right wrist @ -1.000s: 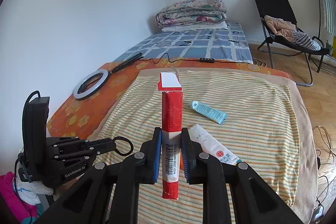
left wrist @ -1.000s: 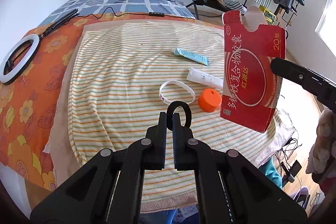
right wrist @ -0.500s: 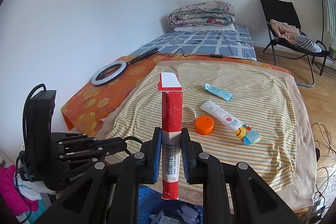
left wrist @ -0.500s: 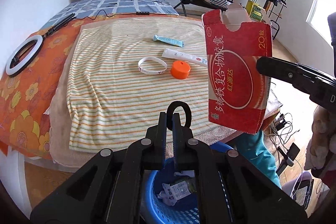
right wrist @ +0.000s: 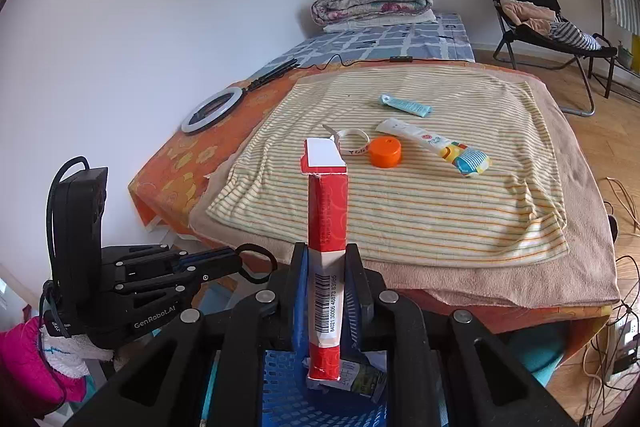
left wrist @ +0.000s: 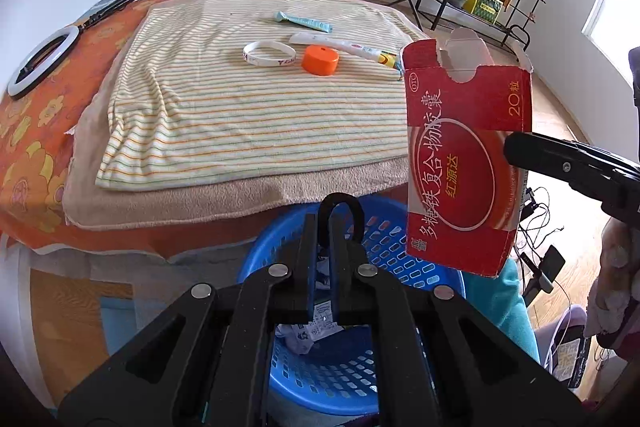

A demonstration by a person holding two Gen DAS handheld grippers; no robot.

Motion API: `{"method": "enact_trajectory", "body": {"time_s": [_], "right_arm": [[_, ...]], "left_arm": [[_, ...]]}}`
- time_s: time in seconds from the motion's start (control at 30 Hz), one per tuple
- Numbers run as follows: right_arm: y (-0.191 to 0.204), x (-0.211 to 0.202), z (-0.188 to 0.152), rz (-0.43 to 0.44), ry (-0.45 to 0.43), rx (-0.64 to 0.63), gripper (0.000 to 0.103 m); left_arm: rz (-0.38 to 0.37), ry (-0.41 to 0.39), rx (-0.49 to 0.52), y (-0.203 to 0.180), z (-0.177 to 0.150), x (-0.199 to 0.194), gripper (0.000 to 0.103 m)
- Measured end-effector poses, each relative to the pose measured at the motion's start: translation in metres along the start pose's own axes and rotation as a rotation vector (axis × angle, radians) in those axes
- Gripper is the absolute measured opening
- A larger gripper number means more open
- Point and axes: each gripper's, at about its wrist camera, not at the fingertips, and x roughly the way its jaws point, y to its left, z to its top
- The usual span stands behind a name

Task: Collect trash
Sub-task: 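Carry the red box and hair tie over the blue basket, then open both tools to drop the red box and hair tie into the basket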

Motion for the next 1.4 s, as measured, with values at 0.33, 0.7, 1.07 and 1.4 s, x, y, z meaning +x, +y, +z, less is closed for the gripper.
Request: {"method": "enact_trajectory", "body": {"time_s": [0.33,0.7,1.07,1.4], "right_arm": [[-0.005,0.006,-0.042,-0.007,0.066,0.034,0.016],[-0.015,0.023,-0.074,0.003,0.134,0.108,0.016],[-0.021,0.048,-0.094,-0.008,0.204,0.136,0.018],[-0.037,0.065,-0.111,-0.033,0.266,0.182,0.035]], "left_arm": [[0.021,0.074,0.008,-0.002,-0.031,0.022,0.003],[0.027,0.156,0.013,-0.002,-0.051,0.043,0.003],[0.04,0.194,0.009,0.0,-0.056,0.053,0.003],[0.074,0.225,-0.002,0.005,-0.061,0.062,0.042]]}}
